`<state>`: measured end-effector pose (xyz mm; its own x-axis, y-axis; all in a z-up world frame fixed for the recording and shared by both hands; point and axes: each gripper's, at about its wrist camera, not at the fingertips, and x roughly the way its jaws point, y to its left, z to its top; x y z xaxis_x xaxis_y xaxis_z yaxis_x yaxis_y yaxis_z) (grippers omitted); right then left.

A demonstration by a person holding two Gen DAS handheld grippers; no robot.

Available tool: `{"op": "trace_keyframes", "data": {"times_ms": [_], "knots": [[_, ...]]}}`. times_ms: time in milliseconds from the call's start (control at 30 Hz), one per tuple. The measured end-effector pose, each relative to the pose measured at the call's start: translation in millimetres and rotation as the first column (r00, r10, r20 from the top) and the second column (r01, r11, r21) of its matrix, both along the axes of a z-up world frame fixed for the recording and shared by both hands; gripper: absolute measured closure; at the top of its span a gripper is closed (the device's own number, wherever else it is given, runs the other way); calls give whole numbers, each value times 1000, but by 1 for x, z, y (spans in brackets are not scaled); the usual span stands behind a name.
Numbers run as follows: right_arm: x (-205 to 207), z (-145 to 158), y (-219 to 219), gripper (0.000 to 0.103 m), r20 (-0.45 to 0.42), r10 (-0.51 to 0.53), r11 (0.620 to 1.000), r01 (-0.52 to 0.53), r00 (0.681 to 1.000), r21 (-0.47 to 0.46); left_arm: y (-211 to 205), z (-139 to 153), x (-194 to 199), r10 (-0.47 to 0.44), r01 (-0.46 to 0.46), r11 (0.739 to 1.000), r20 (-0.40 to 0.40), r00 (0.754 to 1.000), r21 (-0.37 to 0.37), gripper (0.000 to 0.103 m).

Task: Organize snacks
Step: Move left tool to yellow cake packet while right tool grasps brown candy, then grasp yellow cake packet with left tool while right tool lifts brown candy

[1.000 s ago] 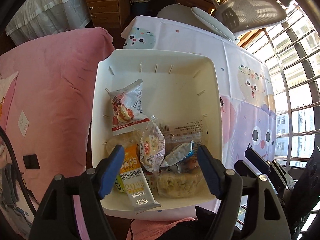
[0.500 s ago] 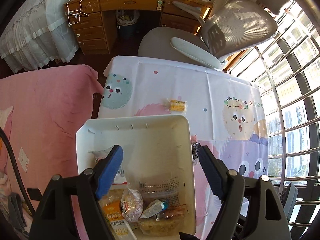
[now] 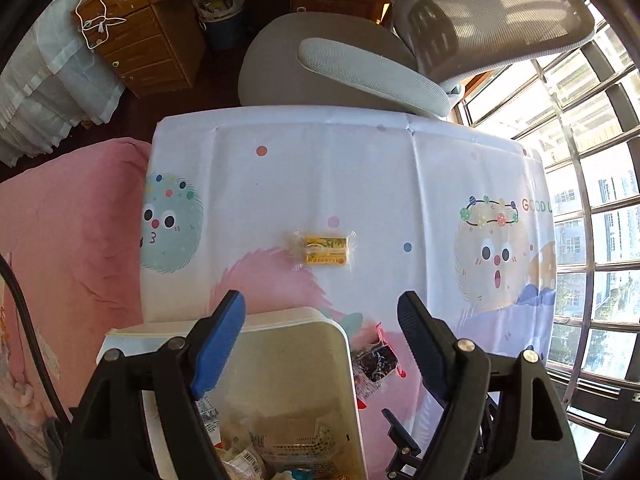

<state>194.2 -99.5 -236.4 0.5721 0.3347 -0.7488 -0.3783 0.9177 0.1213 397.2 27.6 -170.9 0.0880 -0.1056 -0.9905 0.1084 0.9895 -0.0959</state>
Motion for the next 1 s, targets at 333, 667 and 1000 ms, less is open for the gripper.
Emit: {"op": "trace_keyframes", "data": {"times_ms": [333, 667, 1000], "knots": [[16, -37, 9, 54, -42, 62, 998, -62, 997, -9, -24, -74, 32, -11, 18, 999, -153, 988, 44, 26], [27, -50, 11, 54, -54, 73, 997, -73, 996, 2, -33, -114, 42, -11, 32, 995, -213, 977, 93, 28], [27, -55, 15, 54, -44, 97, 994, -99, 994, -41, -31, -132, 52, 16, 12, 993, -239, 971, 116, 46]]}}
